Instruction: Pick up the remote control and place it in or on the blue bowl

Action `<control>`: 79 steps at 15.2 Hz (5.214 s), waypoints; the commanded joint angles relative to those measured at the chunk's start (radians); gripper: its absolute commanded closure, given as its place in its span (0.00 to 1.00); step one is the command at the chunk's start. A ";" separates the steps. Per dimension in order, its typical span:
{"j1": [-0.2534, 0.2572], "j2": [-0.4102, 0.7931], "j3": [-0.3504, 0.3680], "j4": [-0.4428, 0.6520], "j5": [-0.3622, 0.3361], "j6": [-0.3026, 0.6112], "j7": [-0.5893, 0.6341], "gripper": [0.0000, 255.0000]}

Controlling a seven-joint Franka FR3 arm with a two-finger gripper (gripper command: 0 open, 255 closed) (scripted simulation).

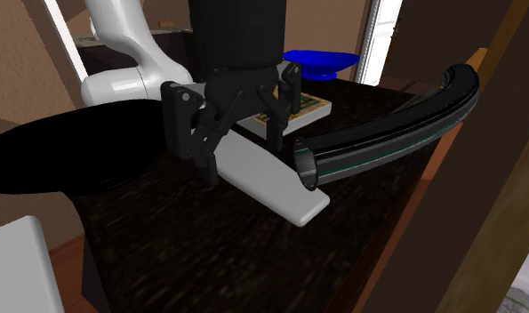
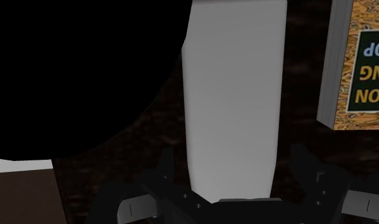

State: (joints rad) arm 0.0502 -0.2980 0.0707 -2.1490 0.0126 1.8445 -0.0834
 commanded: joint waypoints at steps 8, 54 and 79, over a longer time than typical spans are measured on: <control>0.000 0.000 0.000 0.000 0.000 0.000 0.000 1.00; 0.159 -0.182 0.308 0.191 0.154 -0.346 0.445 1.00; 0.239 -0.118 0.606 0.164 0.243 -0.204 0.788 1.00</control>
State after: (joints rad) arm 0.2900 -0.4173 0.6748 -1.9718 0.2556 1.6246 0.7065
